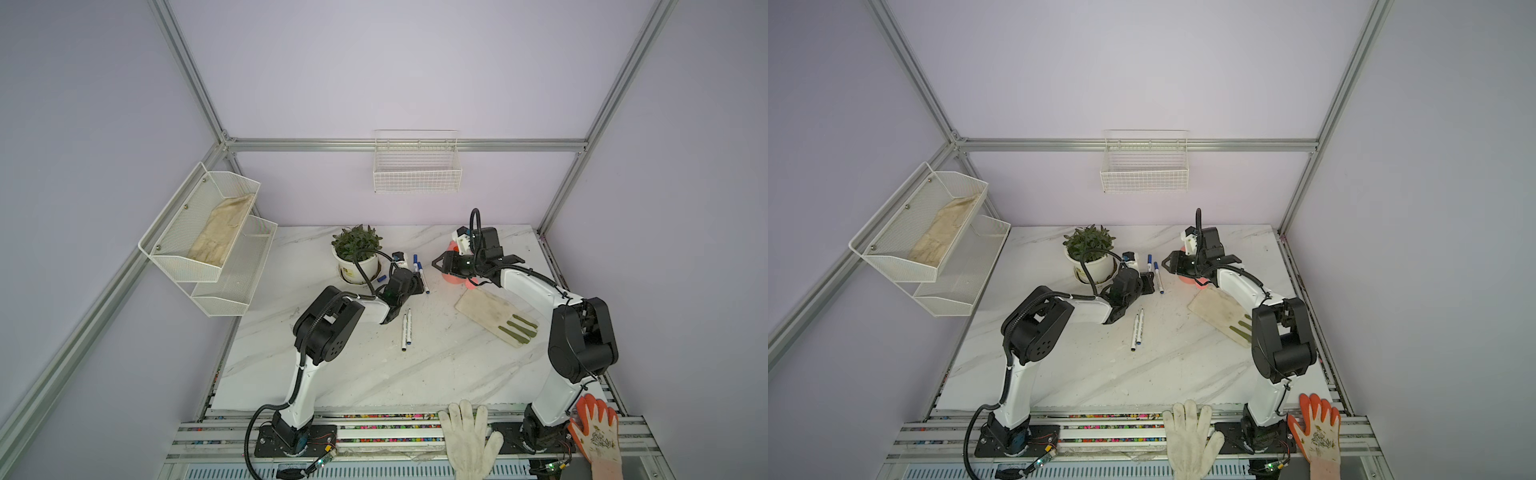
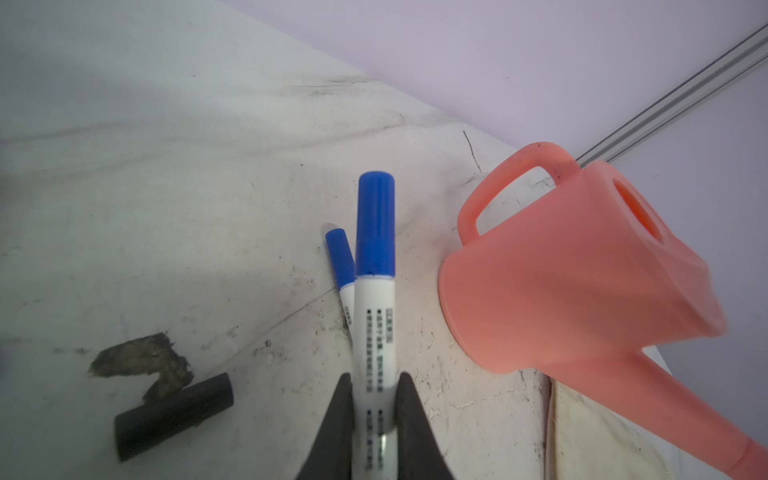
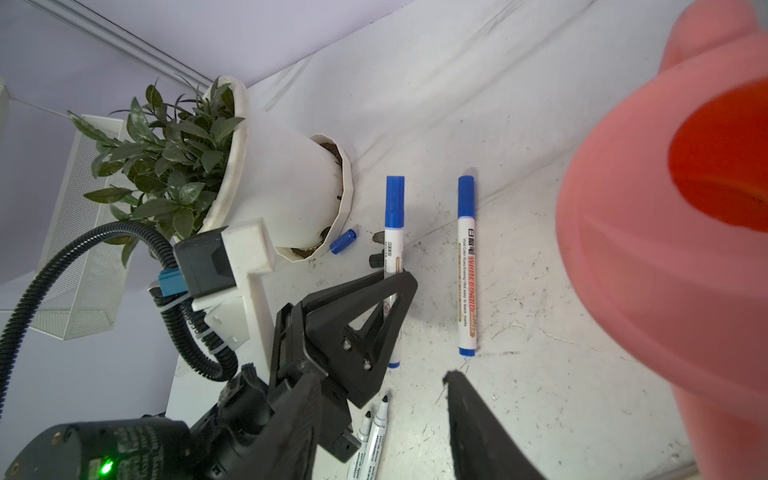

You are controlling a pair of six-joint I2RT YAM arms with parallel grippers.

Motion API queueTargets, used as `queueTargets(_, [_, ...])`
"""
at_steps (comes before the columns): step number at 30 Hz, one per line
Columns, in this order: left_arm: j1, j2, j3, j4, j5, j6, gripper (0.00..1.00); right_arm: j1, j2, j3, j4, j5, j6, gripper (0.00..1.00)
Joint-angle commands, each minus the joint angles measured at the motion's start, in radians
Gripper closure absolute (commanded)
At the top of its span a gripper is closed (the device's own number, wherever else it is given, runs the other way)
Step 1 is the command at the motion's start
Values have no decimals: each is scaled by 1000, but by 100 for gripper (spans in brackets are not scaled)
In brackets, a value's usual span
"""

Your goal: Insert the pens into the pen caps

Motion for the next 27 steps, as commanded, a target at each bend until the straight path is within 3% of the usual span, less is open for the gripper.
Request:
queueTargets(1, [-2,24,97,-24,10,-31,100,-1,-32,-10,0,11,-11,49])
queueTargets(11, [7,50,84,-50,0,-92,82,-6,-54,-22,-5,21,-24,49])
queueTargets(15, [8,62,92,-63,9,-95,71,-7,-55,-22,-5,20,-27,50])
queueTargets(27, [13,15,88,-68,45,-73,69,-11,-56,-24,-4,15,-30,51])
